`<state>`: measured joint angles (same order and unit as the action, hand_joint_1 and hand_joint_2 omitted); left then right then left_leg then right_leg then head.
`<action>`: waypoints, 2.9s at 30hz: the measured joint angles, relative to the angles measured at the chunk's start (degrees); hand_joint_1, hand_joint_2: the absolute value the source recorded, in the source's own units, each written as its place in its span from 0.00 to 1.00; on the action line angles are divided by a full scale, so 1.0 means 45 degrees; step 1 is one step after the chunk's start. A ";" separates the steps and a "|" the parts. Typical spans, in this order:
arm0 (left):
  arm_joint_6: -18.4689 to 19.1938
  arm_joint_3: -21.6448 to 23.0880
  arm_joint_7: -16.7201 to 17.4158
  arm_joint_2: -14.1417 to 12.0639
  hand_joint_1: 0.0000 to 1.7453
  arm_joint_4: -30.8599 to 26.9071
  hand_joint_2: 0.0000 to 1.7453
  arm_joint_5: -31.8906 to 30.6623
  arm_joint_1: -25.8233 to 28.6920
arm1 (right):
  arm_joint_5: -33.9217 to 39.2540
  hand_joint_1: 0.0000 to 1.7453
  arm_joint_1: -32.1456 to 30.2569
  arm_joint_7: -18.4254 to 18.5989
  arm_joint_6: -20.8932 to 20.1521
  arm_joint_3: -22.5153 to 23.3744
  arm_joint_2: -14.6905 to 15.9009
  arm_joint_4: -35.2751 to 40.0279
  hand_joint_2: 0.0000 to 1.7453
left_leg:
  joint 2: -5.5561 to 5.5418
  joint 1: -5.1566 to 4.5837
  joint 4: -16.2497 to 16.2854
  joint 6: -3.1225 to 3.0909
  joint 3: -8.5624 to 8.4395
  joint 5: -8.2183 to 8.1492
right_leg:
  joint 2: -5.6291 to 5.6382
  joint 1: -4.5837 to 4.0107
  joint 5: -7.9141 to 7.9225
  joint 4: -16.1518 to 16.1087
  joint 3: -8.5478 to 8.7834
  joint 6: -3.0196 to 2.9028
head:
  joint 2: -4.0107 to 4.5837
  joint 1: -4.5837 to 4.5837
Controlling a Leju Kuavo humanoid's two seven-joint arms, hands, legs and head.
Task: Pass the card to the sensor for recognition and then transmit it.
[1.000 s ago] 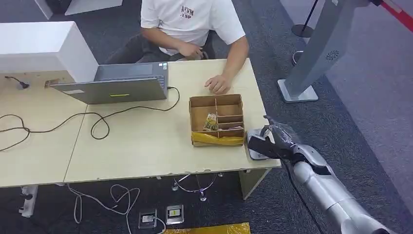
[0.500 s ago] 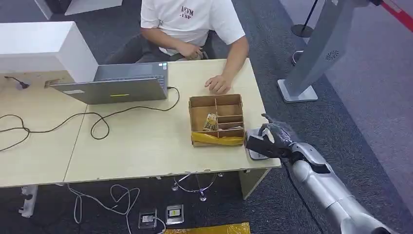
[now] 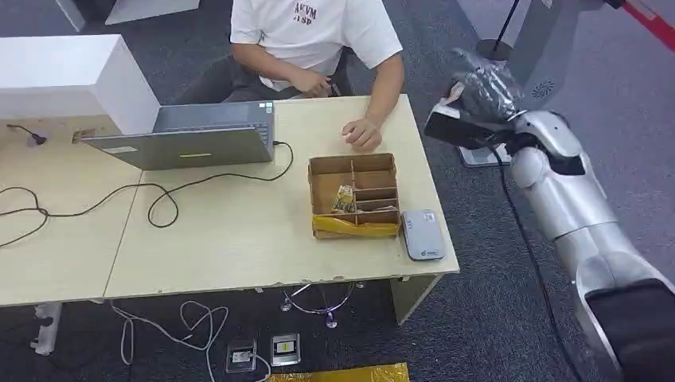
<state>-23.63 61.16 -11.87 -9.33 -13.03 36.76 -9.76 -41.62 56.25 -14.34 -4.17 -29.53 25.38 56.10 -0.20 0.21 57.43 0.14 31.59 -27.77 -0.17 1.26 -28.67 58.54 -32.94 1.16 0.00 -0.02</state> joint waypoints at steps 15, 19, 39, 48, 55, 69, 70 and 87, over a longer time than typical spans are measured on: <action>0.0219 0.0330 -0.0194 0.0000 0.00 0.0000 0.00 -0.0403 -0.0151 | -0.2071 1.00 0.3667 -0.1321 0.0015 -0.0844 -0.2761 -0.4041 1.00 | -0.0028 0.0028 -0.0002 0.0016 0.0026 0.0011 | -0.0021 -0.0031 -0.0001 0.0003 -0.0015 -0.0002 | 0.0000 0.0000; 0.0233 0.0471 -0.0194 -0.0024 0.00 -0.0010 0.00 -0.0452 -0.0212 | -0.2365 1.00 0.3838 -0.1067 0.0000 -0.1263 -0.3517 -0.4891 1.00 | -0.0031 0.0032 -0.0001 0.0016 0.0026 0.0011 | -0.0024 -0.0034 -0.0001 0.0003 -0.0016 -0.0002 | 0.0000 0.0005; 0.0282 0.0617 -0.0194 -0.0058 0.00 -0.0024 0.00 -0.0345 -0.0223 | -0.2384 0.00 0.3741 -0.0363 0.0491 -0.2035 -0.5158 -0.7212 0.00 | -0.0018 0.0035 0.0001 0.0018 0.0017 0.0010 | -0.0001 -0.0038 0.0001 -0.0004 -0.0014 -0.0004 | 0.0000 0.0000; 0.0078 0.0617 -0.0194 -0.0015 0.00 -0.0024 0.00 -0.0195 -0.0172 | -0.0895 0.00 0.3720 -0.0994 0.0972 -0.1827 -0.5129 -0.7348 0.00 | -0.0011 0.0035 0.0004 0.0018 0.0011 0.0010 | 0.0001 -0.0039 0.0002 -0.0004 -0.0017 -0.0006 | 0.0000 0.0000; -0.0097 0.0617 -0.0238 0.0049 0.00 -0.0024 0.00 0.0078 -0.0096 | 0.1755 0.00 0.3711 -0.1947 0.0286 -0.0665 -0.4852 -0.6876 1.00 | -0.0008 0.0035 0.0005 0.0018 0.0007 0.0010 | 0.0000 -0.0038 0.0003 -0.0005 -0.0014 -0.0008 | 0.0000 0.0000; -0.0112 0.0612 -0.0316 0.0034 0.00 -0.0019 0.00 0.0389 -0.0016 | 0.4430 0.00 -0.0176 0.0634 -0.2215 0.0330 -0.2482 -0.0700 1.00 | -0.0019 0.0037 0.0013 0.0017 0.0000 0.0008 | -0.0004 -0.0041 0.0003 -0.0011 -0.0002 -0.0008 | 0.0000 -0.0005; -0.0082 0.0616 -0.0316 0.0014 0.00 -0.0019 0.00 0.0388 -0.0016 | 0.4425 0.00 -0.0461 0.0754 -0.2293 0.0330 -0.2375 -0.0355 1.00 | -0.0013 0.0038 0.0013 0.0017 -0.0002 0.0008 | -0.0003 -0.0042 0.0003 -0.0011 -0.0003 -0.0008 | 0.0000 0.0005; 0.0058 0.0617 -0.0073 -0.0053 0.00 -0.0019 0.00 0.0233 -0.0036 | 0.2763 0.00 -0.4789 0.2891 -0.2948 0.0641 -0.1078 0.4149 1.00 | 0.0000 0.0047 0.0010 0.0031 0.0000 -0.0001 | 0.0002 -0.0050 0.0003 -0.0011 -0.0004 -0.0009 | 0.0000 0.0000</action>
<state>-23.37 63.93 -12.20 -9.57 -13.11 37.81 -9.92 -29.18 34.70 -1.33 -17.44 -26.64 20.52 74.78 -0.20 0.42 57.47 0.28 31.59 -27.78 -0.16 1.04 -28.66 58.49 -32.95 1.12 0.00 -0.02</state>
